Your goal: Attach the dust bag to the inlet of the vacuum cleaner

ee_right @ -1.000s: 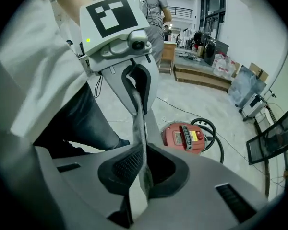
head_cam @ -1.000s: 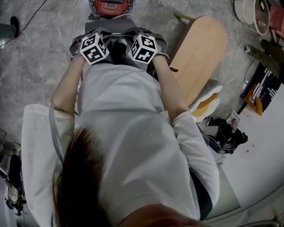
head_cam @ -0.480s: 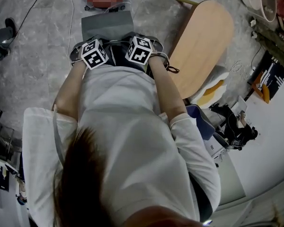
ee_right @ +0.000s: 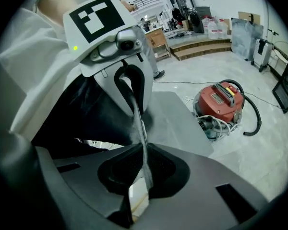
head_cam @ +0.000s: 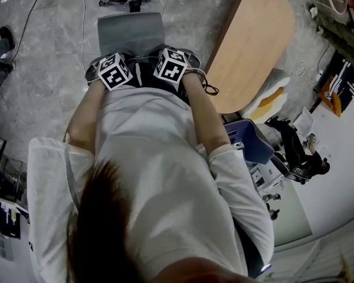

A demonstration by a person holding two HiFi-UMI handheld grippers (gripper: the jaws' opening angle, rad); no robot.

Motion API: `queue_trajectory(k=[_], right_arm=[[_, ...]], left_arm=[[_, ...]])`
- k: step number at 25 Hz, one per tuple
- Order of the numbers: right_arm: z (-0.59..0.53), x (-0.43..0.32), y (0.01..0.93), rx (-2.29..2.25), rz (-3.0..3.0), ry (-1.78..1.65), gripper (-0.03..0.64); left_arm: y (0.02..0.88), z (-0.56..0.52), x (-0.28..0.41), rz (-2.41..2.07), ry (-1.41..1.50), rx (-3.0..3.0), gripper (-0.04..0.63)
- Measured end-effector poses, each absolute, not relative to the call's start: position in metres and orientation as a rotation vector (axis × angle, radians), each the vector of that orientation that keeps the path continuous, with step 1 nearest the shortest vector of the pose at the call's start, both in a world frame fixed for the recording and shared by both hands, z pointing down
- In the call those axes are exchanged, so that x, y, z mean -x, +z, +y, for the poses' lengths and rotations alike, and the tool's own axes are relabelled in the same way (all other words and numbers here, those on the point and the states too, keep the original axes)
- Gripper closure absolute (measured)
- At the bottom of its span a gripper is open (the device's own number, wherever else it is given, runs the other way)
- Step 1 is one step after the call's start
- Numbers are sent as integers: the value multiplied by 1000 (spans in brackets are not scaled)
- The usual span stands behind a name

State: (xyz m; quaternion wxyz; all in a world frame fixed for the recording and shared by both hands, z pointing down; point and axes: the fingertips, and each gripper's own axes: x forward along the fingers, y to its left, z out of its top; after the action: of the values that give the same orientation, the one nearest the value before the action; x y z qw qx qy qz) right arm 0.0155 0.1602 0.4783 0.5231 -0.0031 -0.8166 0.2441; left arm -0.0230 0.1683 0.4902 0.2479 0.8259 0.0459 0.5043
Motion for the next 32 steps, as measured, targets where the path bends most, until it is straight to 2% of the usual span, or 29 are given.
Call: queue_trajectory(k=[9,19,26,32], right_arm=[[180,-20,489,-6,-1953,670,588],[146,-21,531,-87,-1960,487,588],[133,-29,567,-180,-1945,484,588],[92,-41,575,-168,-1977,544,581]], left_arm=[[502,185,18,184,1370,-2220,554],[547,153,18,18,1475,-2329,554],[584,135,10,15,1525,-2377,554],[597,99,-2,-71,1447,-2404,554]])
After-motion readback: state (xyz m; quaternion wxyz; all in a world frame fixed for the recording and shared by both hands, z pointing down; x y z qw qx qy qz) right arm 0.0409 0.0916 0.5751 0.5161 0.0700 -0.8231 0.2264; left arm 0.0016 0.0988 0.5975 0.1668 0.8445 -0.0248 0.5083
